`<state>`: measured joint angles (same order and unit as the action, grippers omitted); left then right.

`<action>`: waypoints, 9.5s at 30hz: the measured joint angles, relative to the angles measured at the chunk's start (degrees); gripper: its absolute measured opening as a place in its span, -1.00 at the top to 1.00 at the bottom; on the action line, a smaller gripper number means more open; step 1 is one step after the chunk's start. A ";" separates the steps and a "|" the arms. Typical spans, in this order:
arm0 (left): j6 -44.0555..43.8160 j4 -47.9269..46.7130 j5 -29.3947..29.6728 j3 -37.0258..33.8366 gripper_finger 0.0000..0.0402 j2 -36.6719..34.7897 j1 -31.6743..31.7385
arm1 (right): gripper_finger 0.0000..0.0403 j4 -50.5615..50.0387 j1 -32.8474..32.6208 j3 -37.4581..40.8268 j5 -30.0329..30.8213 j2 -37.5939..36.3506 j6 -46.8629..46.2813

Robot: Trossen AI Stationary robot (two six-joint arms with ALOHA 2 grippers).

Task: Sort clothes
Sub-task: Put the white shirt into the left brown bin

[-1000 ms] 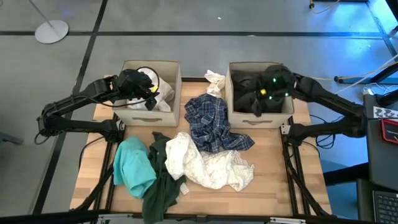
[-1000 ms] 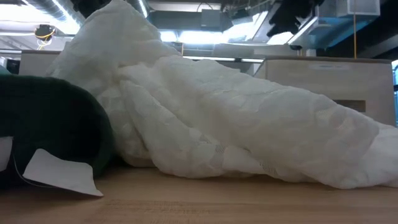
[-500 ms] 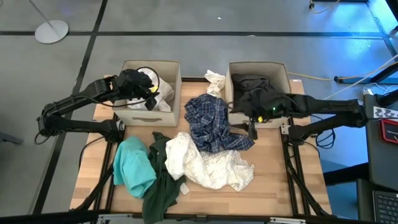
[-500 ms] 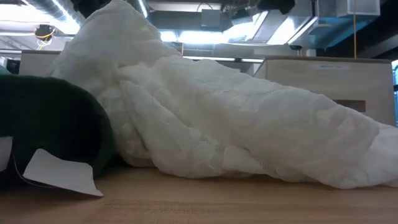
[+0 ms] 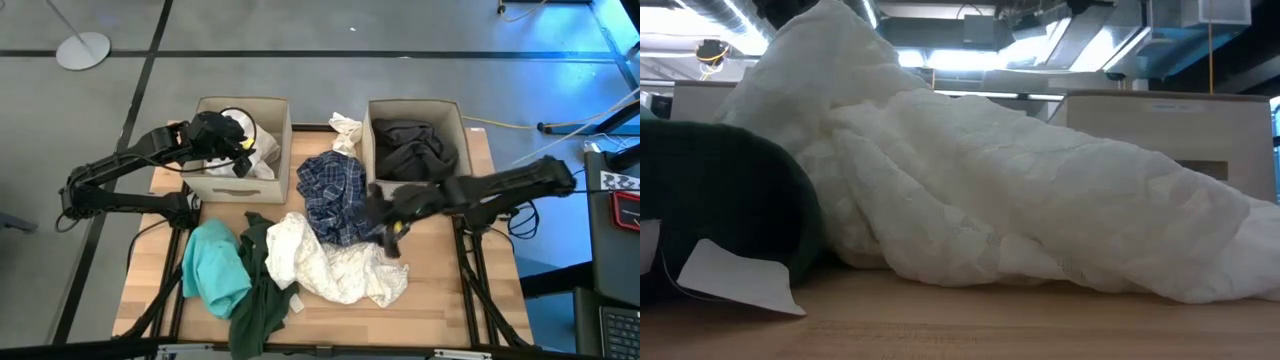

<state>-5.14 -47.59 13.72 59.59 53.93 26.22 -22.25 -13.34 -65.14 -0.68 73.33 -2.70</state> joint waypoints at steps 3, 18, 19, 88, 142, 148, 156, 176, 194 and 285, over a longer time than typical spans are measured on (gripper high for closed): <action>0.64 -0.02 0.00 0.00 -0.05 0.00 0.01 | -0.33 1.56 -2.44 0.00 3.40 4.65 0.34; 0.93 -1.91 -0.02 0.00 -0.05 -0.01 0.02 | -0.33 12.32 -7.13 0.00 4.17 20.74 -5.85; 1.10 -1.95 -0.01 0.00 -0.05 0.00 0.02 | -0.33 12.54 -7.43 0.00 4.17 21.47 -6.51; -16.12 13.85 -0.93 0.00 -0.05 27.86 -49.07 | -0.33 12.64 -7.26 0.02 9.74 27.92 -7.47; -15.55 20.05 4.71 1.81 -0.05 44.27 -48.17 | -0.33 -3.71 -10.27 -0.02 17.81 17.45 -8.89; -12.84 22.45 5.38 2.02 -0.04 49.74 -47.98 | -0.33 -3.62 -10.27 -0.02 17.81 17.45 -9.05; -12.65 25.11 6.54 2.12 0.30 53.79 -48.00 | -0.33 -3.55 -10.27 -0.02 17.81 17.48 -9.16; -5.12 15.21 28.80 10.08 0.92 54.60 -54.92 | -0.33 -11.82 -10.63 -0.02 17.77 17.50 -16.26; -0.58 6.48 46.51 17.44 0.93 37.45 -56.88 | -0.33 -13.90 -15.69 -0.02 24.50 17.50 -19.70; 7.25 -5.34 13.04 16.07 -0.08 18.86 12.20 | -0.33 -3.20 -15.54 5.60 23.51 17.50 -19.56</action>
<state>2.11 -52.93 26.76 75.66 72.79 38.42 -25.45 -28.88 -59.55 22.83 90.83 -22.26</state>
